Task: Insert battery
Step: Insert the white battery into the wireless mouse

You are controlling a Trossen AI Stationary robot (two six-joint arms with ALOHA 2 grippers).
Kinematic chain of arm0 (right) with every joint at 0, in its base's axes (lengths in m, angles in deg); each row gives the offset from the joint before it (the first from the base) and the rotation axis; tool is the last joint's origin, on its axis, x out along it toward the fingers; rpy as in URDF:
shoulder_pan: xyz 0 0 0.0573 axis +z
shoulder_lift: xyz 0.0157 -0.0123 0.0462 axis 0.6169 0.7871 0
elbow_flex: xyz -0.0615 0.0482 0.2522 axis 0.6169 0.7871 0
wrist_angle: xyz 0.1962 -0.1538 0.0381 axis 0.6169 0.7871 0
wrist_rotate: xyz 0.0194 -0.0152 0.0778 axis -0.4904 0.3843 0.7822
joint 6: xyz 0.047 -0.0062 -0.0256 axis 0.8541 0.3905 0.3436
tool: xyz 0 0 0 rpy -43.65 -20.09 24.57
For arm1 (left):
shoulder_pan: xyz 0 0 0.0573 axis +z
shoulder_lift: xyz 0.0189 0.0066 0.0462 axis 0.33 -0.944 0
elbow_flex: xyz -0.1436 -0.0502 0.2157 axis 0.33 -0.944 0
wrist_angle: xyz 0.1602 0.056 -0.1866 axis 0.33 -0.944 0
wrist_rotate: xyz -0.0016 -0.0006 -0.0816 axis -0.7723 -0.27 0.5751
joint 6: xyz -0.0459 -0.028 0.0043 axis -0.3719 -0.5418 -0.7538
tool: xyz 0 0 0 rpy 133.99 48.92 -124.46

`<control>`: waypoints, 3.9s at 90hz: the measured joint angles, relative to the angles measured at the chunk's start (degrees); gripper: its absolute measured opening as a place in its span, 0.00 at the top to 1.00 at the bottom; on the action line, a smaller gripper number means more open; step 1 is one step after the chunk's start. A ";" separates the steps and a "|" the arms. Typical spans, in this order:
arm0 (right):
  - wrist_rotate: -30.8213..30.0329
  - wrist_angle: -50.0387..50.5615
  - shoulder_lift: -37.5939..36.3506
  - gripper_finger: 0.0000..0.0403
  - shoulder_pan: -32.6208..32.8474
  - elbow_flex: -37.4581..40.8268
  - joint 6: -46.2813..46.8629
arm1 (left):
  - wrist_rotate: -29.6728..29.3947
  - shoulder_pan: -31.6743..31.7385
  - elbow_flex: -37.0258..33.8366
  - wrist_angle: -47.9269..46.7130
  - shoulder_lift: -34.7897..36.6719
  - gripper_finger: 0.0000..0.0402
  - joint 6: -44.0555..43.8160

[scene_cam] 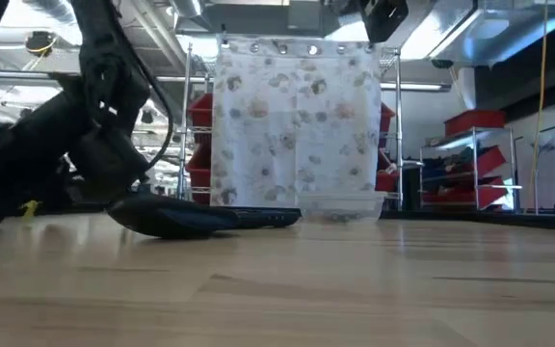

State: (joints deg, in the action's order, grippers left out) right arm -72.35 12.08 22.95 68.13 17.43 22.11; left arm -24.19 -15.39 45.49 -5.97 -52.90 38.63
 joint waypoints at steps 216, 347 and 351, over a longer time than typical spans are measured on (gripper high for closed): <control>0.65 3.47 0.02 0.97 -0.07 -0.04 0.98 | 22.10 -22.57 12.18 3.10 13.80 0.80 -18.81; 8.43 24.47 33.63 0.90 -4.91 -44.66 -12.26 | -12.63 -65.68 29.09 14.20 12.38 0.80 -56.84; 9.46 25.86 36.85 0.86 -5.34 -49.16 -12.46 | -13.57 -67.77 29.43 13.45 12.55 0.80 -60.15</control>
State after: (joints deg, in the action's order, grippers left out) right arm -62.89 37.94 59.80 62.79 -31.74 9.64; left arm -37.76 -83.16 74.91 7.48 -40.35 -21.51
